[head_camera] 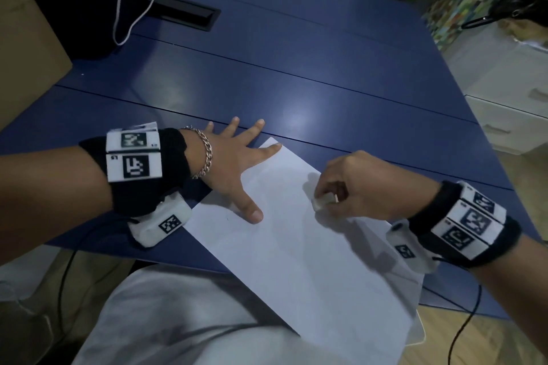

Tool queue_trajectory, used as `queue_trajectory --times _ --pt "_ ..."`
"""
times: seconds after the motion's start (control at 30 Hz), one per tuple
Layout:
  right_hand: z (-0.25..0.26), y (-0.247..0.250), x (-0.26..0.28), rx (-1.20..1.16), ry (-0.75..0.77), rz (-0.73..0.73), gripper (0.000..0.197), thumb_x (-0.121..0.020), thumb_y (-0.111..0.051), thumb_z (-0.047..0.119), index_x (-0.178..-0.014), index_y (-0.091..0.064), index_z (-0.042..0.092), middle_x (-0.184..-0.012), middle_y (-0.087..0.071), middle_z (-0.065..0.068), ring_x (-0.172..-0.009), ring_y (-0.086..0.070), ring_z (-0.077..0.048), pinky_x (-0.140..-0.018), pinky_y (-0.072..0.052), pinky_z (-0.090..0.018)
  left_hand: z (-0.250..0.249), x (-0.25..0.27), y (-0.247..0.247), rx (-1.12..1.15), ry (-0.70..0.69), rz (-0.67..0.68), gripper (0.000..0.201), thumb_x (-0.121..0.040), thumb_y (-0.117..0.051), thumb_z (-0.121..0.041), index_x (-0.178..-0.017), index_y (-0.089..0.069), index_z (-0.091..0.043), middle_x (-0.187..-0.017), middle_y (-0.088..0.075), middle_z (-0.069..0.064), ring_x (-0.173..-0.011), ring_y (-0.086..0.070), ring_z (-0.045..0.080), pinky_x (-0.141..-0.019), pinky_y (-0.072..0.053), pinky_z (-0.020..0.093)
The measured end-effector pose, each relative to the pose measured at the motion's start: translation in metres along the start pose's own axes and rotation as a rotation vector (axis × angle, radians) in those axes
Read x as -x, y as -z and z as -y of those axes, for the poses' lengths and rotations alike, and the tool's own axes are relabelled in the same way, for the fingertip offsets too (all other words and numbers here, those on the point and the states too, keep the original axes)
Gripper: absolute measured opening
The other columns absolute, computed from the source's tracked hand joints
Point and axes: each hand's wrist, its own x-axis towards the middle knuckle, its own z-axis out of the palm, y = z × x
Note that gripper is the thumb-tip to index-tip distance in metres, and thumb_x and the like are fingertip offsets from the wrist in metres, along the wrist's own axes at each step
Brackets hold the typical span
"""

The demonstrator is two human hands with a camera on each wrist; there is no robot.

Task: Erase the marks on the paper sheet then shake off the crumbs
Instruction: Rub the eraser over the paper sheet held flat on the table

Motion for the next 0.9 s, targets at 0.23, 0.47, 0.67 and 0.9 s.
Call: queue_trajectory --times 0.23,0.47,0.67,0.9 --pt "0.012 0.021 -0.049 0.023 0.069 -0.092 0.021 -0.082 -0.074 0.026 -0.103 -0.079 0.029 -0.085 -0.067 0.013 -0.077 -0.063 -0.008 -0.065 -0.043 -0.015 -0.001 0.001 -0.004 -0.001 0.093 -0.014 0.153 -0.035 -0.066 -0.104 -0.142 0.036 -0.066 -0.157 0.053 -0.006 -0.148 0.038 0.047 -0.12 0.005 0.075" --pt "0.022 0.004 -0.068 0.031 0.15 -0.187 0.015 -0.083 -0.072 0.026 -0.095 -0.08 0.027 -0.074 -0.056 0.016 -0.067 -0.056 -0.003 -0.064 -0.041 -0.02 -0.001 0.0 -0.003 0.009 0.116 0.012 0.154 -0.03 -0.065 -0.106 -0.137 0.04 -0.068 -0.153 0.056 -0.008 -0.147 0.039 0.047 -0.118 0.006 0.077" --pt "0.011 0.012 -0.065 0.051 0.156 -0.163 0.016 -0.084 -0.072 0.025 -0.097 -0.082 0.029 -0.078 -0.059 0.013 -0.069 -0.059 -0.005 -0.062 -0.038 -0.016 -0.002 0.0 -0.002 0.002 0.111 0.014 0.154 -0.03 -0.063 -0.106 -0.137 0.04 -0.068 -0.153 0.057 -0.008 -0.147 0.039 0.048 -0.117 0.006 0.078" --pt "0.02 0.012 -0.051 0.057 0.235 0.022 0.023 -0.081 -0.078 0.024 -0.103 -0.082 0.027 -0.084 -0.06 0.012 -0.07 -0.059 -0.001 -0.063 -0.042 -0.014 -0.002 0.001 -0.001 0.001 0.116 0.031 0.154 -0.032 -0.064 -0.106 -0.137 0.041 -0.067 -0.151 0.058 -0.007 -0.146 0.041 0.048 -0.117 0.005 0.079"
